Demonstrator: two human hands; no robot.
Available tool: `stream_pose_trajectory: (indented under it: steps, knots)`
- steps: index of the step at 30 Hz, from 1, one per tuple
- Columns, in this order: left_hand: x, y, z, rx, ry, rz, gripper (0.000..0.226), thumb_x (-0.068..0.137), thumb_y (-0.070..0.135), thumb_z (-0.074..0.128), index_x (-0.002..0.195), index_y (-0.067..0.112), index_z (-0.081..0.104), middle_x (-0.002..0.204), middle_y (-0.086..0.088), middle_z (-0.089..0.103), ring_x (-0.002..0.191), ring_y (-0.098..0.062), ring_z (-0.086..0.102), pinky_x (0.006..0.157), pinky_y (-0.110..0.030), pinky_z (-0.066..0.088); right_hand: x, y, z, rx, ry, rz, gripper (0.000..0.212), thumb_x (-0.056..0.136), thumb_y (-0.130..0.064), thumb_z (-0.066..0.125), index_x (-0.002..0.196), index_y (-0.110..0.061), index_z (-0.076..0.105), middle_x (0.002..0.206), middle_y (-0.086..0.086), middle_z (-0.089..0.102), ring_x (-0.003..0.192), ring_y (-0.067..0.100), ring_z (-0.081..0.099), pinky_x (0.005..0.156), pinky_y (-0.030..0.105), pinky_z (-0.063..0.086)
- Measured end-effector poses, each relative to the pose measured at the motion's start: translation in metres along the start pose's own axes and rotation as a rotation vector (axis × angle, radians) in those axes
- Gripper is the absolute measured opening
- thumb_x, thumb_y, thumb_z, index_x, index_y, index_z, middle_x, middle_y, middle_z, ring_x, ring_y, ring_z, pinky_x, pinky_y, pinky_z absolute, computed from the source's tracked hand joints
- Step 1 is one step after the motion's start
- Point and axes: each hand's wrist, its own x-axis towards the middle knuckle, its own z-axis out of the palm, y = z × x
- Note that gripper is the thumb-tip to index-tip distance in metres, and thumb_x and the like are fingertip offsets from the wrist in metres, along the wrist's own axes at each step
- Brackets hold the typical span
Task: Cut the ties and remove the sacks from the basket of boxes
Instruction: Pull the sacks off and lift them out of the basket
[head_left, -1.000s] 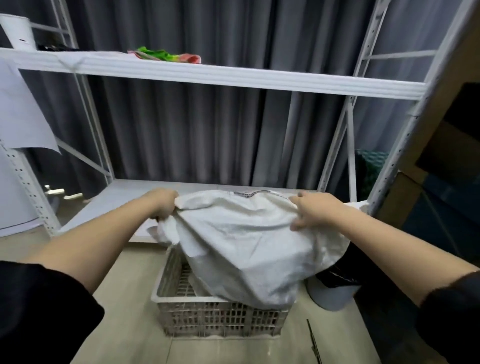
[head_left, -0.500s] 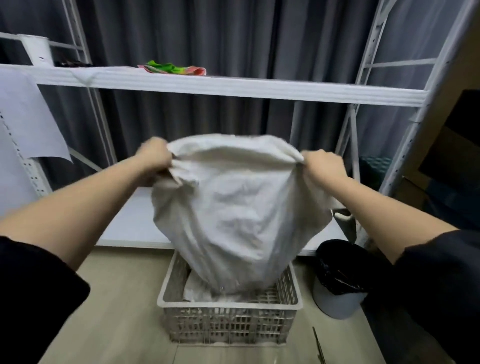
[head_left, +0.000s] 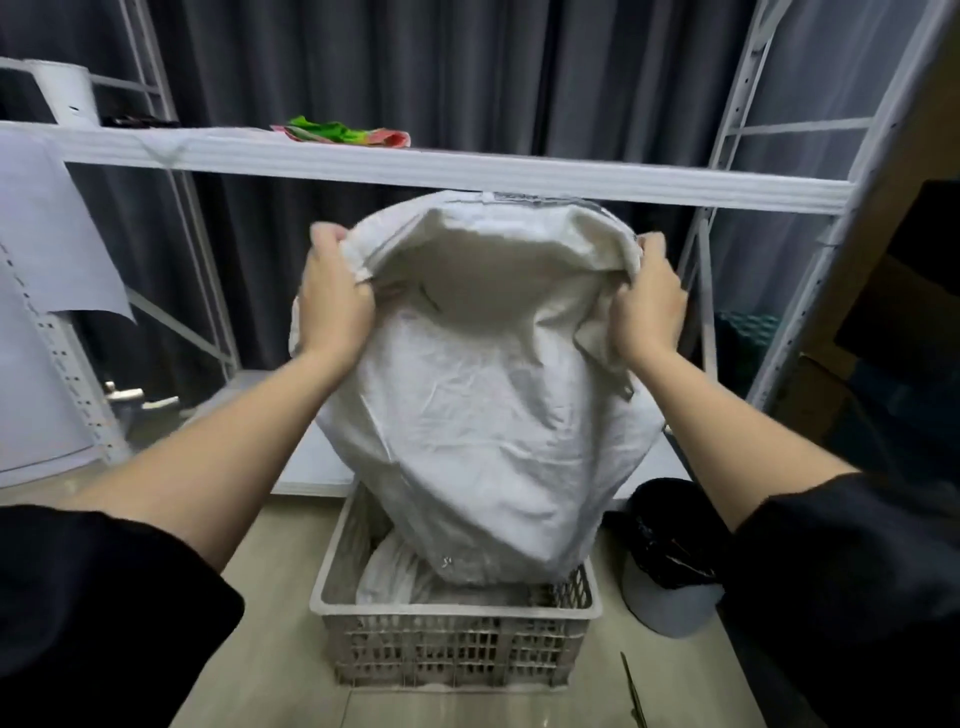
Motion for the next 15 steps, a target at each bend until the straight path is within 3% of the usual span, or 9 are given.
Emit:
stream_pose_trajectory:
  steps: [2,4,7,9,11,13,15]
  knots:
    - [-0.023,-0.028,0.010,0.216,-0.355,0.087,0.034,0.088,0.013,0.053,0.120,0.007,0.041,0.115,-0.011,0.052,0.095,-0.031,0.052,0.072,-0.034,0.034,-0.014,0.027,0.013,-0.034,-0.250,-0.016,0.043,0.085,-0.007,0.035,0.126,-0.018,0.038,0.119,0.009,0.056,0.094,0.034,0.054,0.070,0.035,0.033]
    - [-0.028,-0.061,0.012,0.309,-0.620,0.010,0.052,0.081,0.024,0.067,0.121,0.012,0.036,0.116,-0.006,0.052,0.098,-0.029,0.055,0.076,-0.033,0.039,-0.016,0.050,0.017,-0.092,-0.407,-0.016,0.055,0.086,-0.008,0.035,0.138,-0.026,0.030,0.136,0.003,0.048,0.112,0.034,0.052,0.081,0.036,0.037]
    - [-0.032,-0.079,0.002,0.035,-0.854,-0.270,0.060,0.073,0.046,0.064,0.115,0.017,0.034,0.108,0.002,0.050,0.095,-0.017,0.052,0.082,-0.033,0.043,-0.015,0.058,0.011,0.034,-0.523,0.075,0.063,0.086,-0.008,0.047,0.143,-0.024,0.026,0.139,0.002,0.046,0.116,0.027,0.052,0.087,0.034,0.046]
    - [-0.034,-0.080,-0.003,-0.261,-0.900,-0.492,0.052,0.066,0.054,0.049,0.105,0.021,0.039,0.092,0.005,0.044,0.081,-0.010,0.044,0.074,-0.027,0.039,-0.020,0.056,0.009,0.258,-0.754,0.186,0.061,0.090,-0.015,0.054,0.144,-0.022,0.026,0.135,-0.004,0.043,0.112,0.020,0.052,0.079,0.027,0.049]
    - [-0.032,-0.082,-0.001,-0.374,-0.834,-0.592,0.032,0.074,0.042,0.043,0.097,0.021,0.050,0.081,-0.001,0.046,0.071,-0.015,0.043,0.066,-0.025,0.041,-0.025,0.050,0.006,0.510,-0.951,0.268,0.034,0.095,-0.029,0.046,0.129,-0.026,0.049,0.120,-0.005,0.054,0.105,0.016,0.054,0.081,0.027,0.048]
    - [-0.031,-0.084,0.002,-0.296,-0.711,-0.528,0.009,0.083,0.015,0.045,0.082,0.009,0.053,0.074,-0.008,0.046,0.065,-0.020,0.043,0.060,-0.027,0.044,-0.027,0.046,0.005,0.659,-0.991,0.255,0.026,0.096,-0.017,0.040,0.101,-0.016,0.065,0.092,-0.001,0.064,0.086,0.017,0.056,0.073,0.028,0.048]
    - [-0.035,-0.088,0.008,-0.142,-0.647,-0.403,0.013,0.082,0.001,0.053,0.075,0.012,0.051,0.077,-0.005,0.051,0.064,-0.019,0.049,0.061,-0.025,0.049,-0.032,0.046,0.008,0.620,-0.978,0.225,0.028,0.091,-0.003,0.042,0.080,-0.014,0.065,0.077,-0.005,0.063,0.075,0.013,0.054,0.069,0.028,0.047]
